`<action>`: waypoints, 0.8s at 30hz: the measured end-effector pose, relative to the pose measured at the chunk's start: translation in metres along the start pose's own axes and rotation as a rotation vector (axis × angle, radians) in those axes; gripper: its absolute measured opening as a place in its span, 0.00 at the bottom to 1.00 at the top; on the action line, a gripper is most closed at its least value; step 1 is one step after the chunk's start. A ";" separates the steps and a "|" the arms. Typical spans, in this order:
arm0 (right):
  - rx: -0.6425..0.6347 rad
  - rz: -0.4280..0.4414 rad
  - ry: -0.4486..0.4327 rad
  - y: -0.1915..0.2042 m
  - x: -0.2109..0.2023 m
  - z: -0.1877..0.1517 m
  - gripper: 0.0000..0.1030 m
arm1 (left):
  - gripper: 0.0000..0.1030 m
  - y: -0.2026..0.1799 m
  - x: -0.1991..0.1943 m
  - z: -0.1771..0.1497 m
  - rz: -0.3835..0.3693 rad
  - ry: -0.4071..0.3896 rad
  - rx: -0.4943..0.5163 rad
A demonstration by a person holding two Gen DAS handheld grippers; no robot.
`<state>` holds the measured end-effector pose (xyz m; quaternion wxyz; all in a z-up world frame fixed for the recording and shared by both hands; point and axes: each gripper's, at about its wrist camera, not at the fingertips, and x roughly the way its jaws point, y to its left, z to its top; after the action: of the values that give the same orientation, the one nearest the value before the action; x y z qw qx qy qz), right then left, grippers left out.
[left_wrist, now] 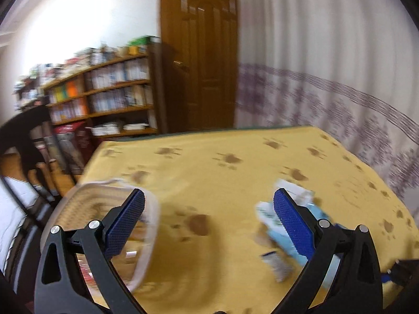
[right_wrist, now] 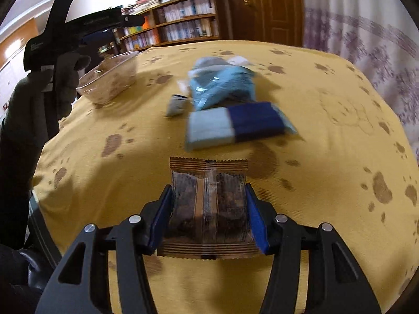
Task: Organize snacks
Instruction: 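Grasp the brown-striped cookie packet with the right tool, then grasp the white green-printed bag with the left tool while the right tool holds the cookie packet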
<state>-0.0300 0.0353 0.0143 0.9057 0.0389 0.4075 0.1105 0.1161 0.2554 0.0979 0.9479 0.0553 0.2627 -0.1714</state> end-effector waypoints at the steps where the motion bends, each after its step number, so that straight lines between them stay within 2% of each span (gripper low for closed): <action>1: 0.010 -0.003 0.000 -0.004 0.000 -0.001 0.52 | 0.97 -0.007 0.009 -0.001 -0.029 0.019 0.012; 12: 0.065 0.038 0.008 -0.024 0.005 -0.005 0.53 | 0.97 -0.065 0.087 -0.021 -0.257 0.174 0.171; 14: 0.067 0.041 0.008 -0.024 0.005 -0.006 0.53 | 0.97 -0.071 0.097 -0.023 -0.261 0.187 0.199; 18: 0.074 0.048 0.008 -0.026 0.005 -0.006 0.53 | 0.97 -0.073 0.115 -0.022 -0.219 0.213 0.228; 24: 0.081 0.055 0.007 -0.027 0.005 -0.006 0.53 | 0.97 -0.066 0.136 -0.012 -0.237 0.248 0.195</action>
<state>-0.0265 0.0097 0.0021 0.8986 0.0862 0.4135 0.1192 0.1960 0.1559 0.0163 0.8717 0.1360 0.3643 -0.2983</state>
